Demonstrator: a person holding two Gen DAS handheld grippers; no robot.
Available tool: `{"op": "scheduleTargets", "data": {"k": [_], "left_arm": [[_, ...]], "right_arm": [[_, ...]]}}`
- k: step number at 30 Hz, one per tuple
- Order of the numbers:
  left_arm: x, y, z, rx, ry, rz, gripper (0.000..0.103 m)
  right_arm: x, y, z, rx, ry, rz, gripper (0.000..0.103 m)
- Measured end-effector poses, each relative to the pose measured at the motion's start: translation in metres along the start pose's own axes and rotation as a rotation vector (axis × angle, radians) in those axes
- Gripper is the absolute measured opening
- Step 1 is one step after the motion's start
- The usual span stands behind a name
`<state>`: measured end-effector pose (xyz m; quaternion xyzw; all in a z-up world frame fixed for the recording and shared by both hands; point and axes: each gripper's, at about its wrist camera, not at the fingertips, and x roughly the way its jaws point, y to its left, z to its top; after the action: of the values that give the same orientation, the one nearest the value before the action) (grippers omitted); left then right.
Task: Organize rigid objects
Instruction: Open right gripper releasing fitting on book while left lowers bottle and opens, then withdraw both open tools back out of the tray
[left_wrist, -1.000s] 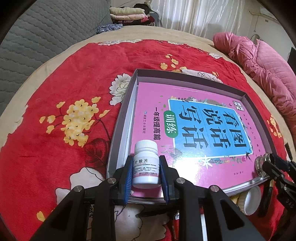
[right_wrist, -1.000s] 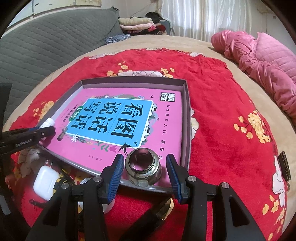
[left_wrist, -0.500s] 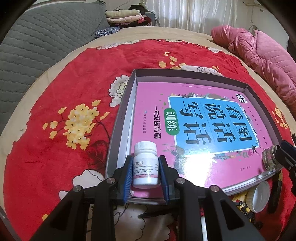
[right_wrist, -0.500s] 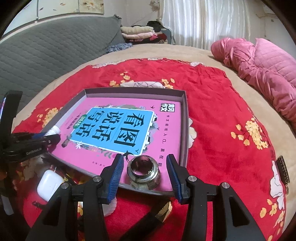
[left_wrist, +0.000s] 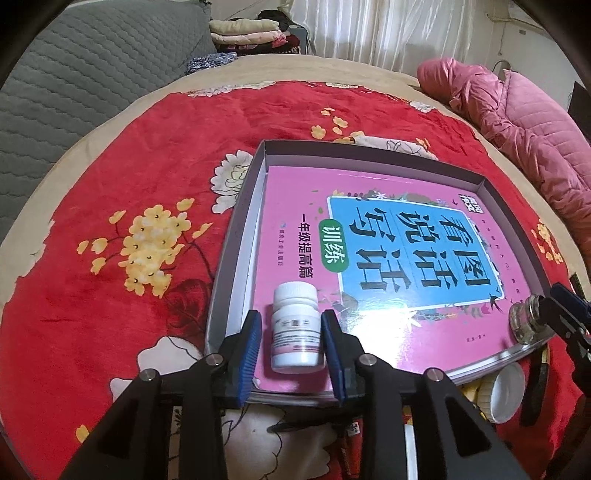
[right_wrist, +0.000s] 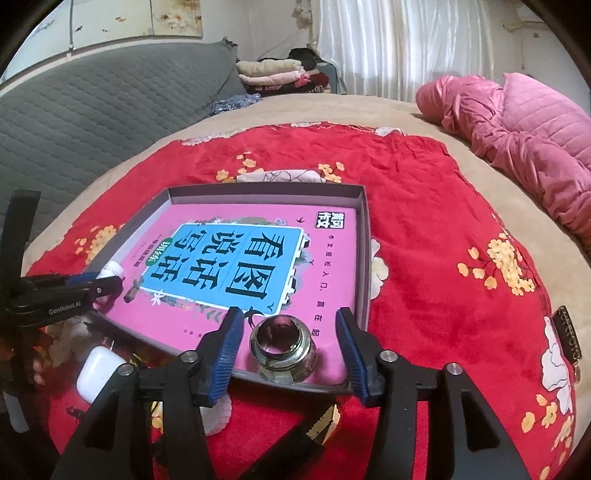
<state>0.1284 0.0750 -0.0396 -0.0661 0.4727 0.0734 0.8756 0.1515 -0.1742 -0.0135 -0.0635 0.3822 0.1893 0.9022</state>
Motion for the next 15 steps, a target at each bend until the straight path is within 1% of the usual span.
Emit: {"op": "scheduleTargets", "data": {"k": [8, 12, 15], "left_arm": [[-0.004, 0.0, -0.001, -0.007, -0.009, -0.027, 0.045], [-0.008, 0.004, -0.001, -0.035, -0.011, -0.052, 0.045], [-0.012, 0.005, -0.002, -0.042, -0.018, -0.06, 0.045]], "right_arm": [[-0.001, 0.002, 0.0, -0.006, -0.009, 0.005, 0.058], [-0.002, 0.001, 0.001, 0.001, -0.019, 0.007, 0.059], [-0.004, 0.0, 0.001, 0.004, -0.027, 0.013, 0.063]]}}
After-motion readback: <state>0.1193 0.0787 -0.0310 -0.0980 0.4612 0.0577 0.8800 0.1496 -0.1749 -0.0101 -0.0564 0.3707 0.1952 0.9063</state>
